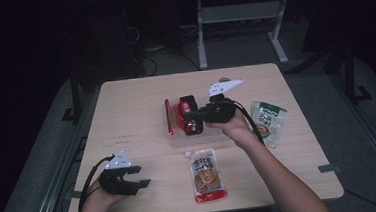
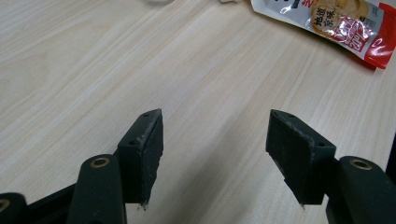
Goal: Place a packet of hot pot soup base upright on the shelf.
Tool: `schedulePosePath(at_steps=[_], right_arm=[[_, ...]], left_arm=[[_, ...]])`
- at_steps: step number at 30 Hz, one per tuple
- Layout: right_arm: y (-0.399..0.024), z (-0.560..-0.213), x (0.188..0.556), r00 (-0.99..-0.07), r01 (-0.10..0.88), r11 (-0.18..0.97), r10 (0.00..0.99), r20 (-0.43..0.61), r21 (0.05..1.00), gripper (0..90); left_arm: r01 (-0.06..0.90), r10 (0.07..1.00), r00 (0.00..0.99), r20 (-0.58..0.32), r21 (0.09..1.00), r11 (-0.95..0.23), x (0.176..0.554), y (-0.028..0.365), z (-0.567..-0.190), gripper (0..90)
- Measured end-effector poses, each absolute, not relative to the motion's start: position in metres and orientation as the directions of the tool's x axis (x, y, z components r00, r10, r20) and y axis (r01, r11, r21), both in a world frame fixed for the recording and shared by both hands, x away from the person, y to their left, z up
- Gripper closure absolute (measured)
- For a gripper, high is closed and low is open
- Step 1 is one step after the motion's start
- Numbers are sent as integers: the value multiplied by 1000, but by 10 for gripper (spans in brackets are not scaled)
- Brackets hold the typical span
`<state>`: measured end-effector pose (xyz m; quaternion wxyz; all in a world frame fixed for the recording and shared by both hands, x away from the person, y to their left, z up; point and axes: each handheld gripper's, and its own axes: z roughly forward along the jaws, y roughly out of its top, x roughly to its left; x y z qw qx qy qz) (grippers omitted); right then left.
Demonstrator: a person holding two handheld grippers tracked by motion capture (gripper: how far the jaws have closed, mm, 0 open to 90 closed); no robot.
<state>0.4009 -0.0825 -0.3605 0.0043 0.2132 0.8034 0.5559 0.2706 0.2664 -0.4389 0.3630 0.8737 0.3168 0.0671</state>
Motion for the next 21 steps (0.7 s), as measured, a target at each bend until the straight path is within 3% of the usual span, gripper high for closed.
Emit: schedulePosePath(at_steps=[21], right_arm=[[-51,-382,416,-907,358,360,355,228,862,897]], left_arm=[[504,590,799,-118,667,-549,271,266,-441,363]])
